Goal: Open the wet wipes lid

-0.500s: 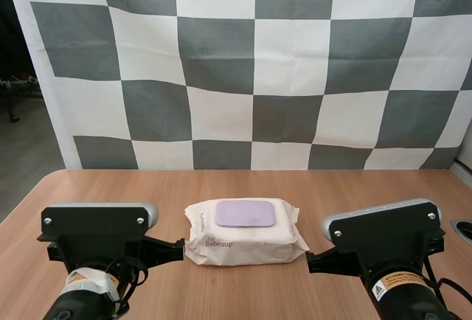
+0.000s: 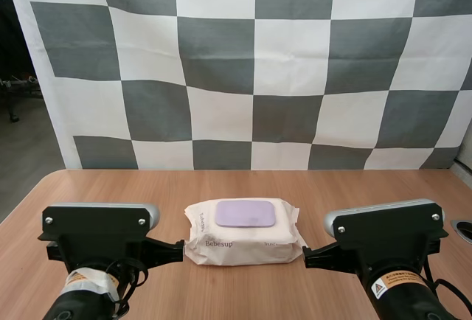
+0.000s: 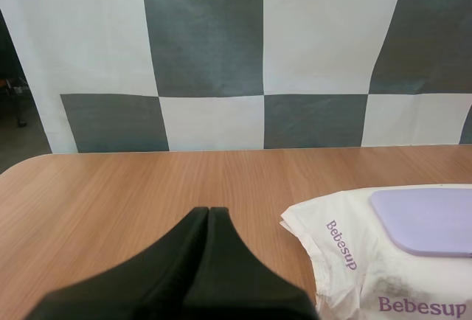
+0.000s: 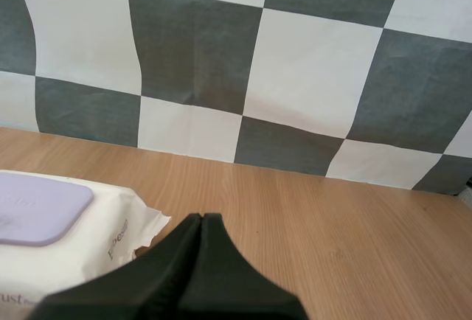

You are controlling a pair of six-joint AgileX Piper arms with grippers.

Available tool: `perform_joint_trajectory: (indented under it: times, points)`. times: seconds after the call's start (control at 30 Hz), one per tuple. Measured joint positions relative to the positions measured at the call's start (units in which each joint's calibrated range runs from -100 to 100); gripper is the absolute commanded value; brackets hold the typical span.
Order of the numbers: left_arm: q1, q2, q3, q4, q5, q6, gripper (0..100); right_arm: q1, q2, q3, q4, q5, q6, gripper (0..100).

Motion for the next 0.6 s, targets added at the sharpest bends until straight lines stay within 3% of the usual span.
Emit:
perform_joint_trajectory:
  times: [0.47,0.6]
  points:
    - [0.0,0.0,0.0,0.05,0.0,0.0,0,0.0,0.0,0.0,0.0,-0.42,0.0,0]
    - [0.0,0.0,0.0,2.37,-4.67,2.7,0,0.0,0.0,0.0,-3.4,-7.65,0.0,0]
